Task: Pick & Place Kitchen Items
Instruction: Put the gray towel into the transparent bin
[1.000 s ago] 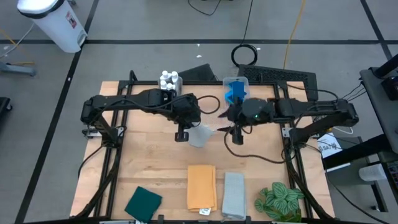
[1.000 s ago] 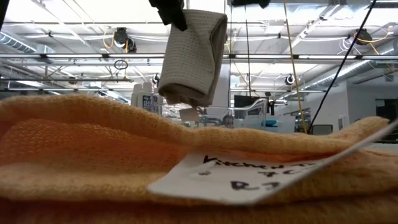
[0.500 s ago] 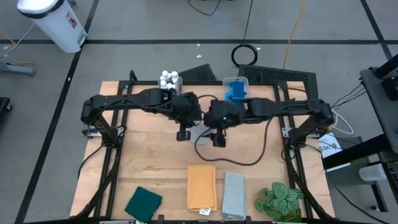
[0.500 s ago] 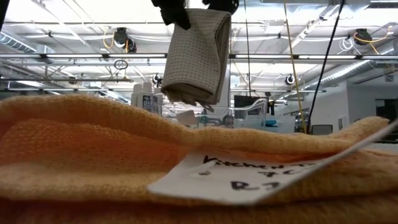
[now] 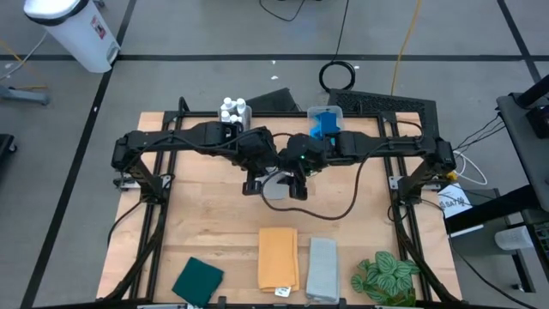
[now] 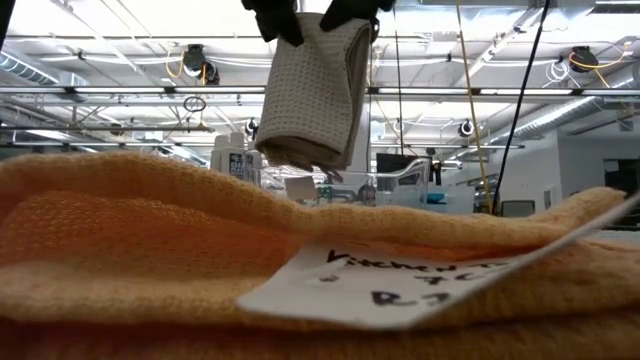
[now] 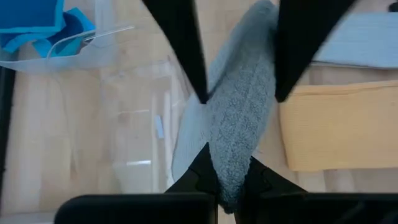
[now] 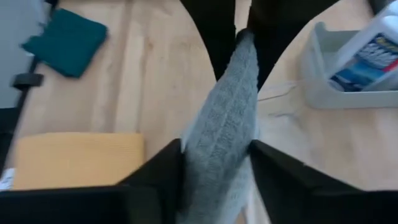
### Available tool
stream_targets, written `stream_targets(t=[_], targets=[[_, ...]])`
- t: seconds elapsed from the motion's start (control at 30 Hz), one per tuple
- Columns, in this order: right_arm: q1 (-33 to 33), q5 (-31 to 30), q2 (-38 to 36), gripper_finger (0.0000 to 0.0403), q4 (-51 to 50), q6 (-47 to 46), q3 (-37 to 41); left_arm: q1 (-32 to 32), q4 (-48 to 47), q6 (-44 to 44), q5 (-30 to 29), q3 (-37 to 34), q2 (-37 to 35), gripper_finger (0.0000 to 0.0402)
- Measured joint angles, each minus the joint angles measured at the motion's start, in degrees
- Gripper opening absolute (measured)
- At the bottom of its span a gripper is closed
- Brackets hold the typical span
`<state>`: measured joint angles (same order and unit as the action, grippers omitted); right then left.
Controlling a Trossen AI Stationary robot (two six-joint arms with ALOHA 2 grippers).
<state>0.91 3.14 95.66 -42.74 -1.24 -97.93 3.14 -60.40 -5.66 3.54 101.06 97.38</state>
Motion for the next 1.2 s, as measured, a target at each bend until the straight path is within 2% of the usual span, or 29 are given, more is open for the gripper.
stream_targets(t=[0.17, 0.23, 0.33, 0.57, 0.67, 0.83, 0.93, 1.0, 1.1, 1.2], targets=[[0.66, 4.19, 0.00, 0.0043, -0.05, 0.27, 0.00, -0.05, 0.02, 0.44, 1.11, 0.00, 0.00, 0.0015], [1.09, 6.79, 0.00, 0.0013, 0.00, 0.80, 0.00, -0.07, 0.12, 1.45, 1.21, 0.00, 0.00, 0.0029], [1.73, 10.24, 0.00, 0.0009, -0.41, -0.63, 0.00, -0.07, 0.04, 2.96, 0.35, 0.00, -0.17, 0.0062], [4.37, 10.12, -1.90, 0.0003, -5.63, -5.12, 0.07, 0.07, -2.16, 5.41, -5.70, 0.09, -6.47, 0.0119], [5.67, 3.17, -2.34, 0.0002, -8.03, -7.76, 0.07, 0.05, -3.20, 7.19, -7.69, 0.09, -9.68, 0.0131], [6.90, -22.87, -5.34, 0.0001, -19.21, -14.10, 0.04, -0.04, -5.21, 11.26, -11.36, 0.15, -15.46, 0.0142], [7.03, -33.59, -6.29, 0.0001, -25.21, -22.19, 0.08, -0.20, -6.67, 13.36, -11.55, 0.15, -16.85, 0.0142], [6.87, -35.21, -6.34, 0.0001, -25.40, -26.26, 0.06, -0.27, -6.63, 13.74, -11.57, 0.06, -17.88, 0.0142], [6.86, -33.40, -5.69, 0.0001, -23.42, -29.06, 0.07, -0.25, -6.57, 13.51, -12.74, 0.15, -18.43, 0.0143], [6.93, -26.12, -3.90, 0.0001, -10.40, -23.88, 0.09, -0.20, -7.01, 13.47, -15.05, 0.06, -18.13, 0.0143]])
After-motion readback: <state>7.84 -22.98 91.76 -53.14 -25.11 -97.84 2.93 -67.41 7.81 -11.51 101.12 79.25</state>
